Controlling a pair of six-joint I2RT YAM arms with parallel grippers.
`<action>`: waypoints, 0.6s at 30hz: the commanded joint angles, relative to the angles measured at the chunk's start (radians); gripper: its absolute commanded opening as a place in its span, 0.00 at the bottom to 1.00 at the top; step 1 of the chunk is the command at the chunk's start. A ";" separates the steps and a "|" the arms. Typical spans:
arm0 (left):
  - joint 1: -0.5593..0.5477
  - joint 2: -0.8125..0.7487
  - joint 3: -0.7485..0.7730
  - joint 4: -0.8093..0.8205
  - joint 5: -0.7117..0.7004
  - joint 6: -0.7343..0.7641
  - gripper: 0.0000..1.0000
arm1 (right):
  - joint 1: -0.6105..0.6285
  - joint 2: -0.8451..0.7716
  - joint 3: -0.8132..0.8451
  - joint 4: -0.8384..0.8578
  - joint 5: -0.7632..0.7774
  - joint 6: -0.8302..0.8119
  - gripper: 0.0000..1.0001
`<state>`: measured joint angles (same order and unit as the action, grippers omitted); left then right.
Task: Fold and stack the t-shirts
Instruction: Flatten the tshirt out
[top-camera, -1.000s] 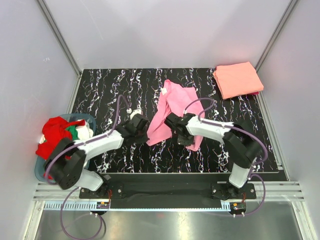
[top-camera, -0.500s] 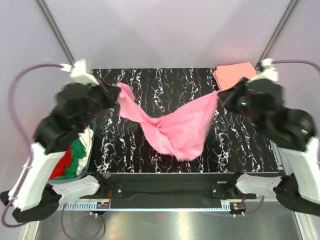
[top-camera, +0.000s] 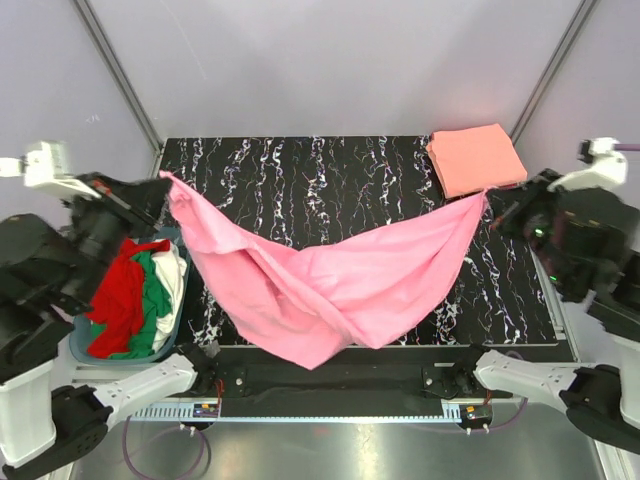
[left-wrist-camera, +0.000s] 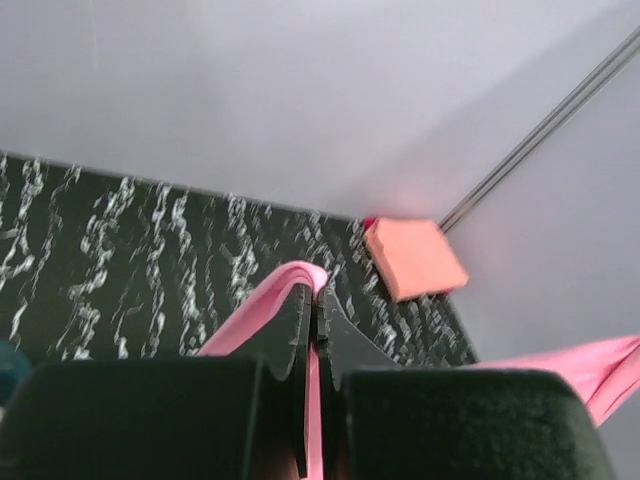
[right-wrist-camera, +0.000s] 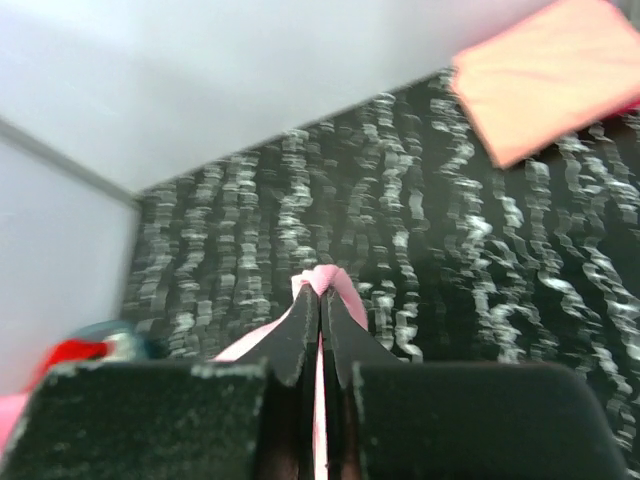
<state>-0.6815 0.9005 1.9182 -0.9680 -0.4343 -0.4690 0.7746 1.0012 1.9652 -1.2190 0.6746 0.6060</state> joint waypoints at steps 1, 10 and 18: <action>0.003 -0.030 -0.145 0.023 -0.017 -0.022 0.00 | -0.003 0.109 -0.090 0.035 0.161 -0.018 0.00; 0.007 0.081 -0.429 0.136 -0.107 0.023 0.00 | -0.507 0.471 -0.258 0.193 -0.340 -0.025 0.02; 0.049 0.193 -0.628 0.196 -0.084 -0.010 0.00 | -0.551 0.543 -0.366 0.136 -0.452 -0.008 0.98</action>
<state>-0.6498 1.1046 1.3281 -0.8600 -0.5018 -0.4717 0.2131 1.7008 1.6722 -1.0813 0.3305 0.5732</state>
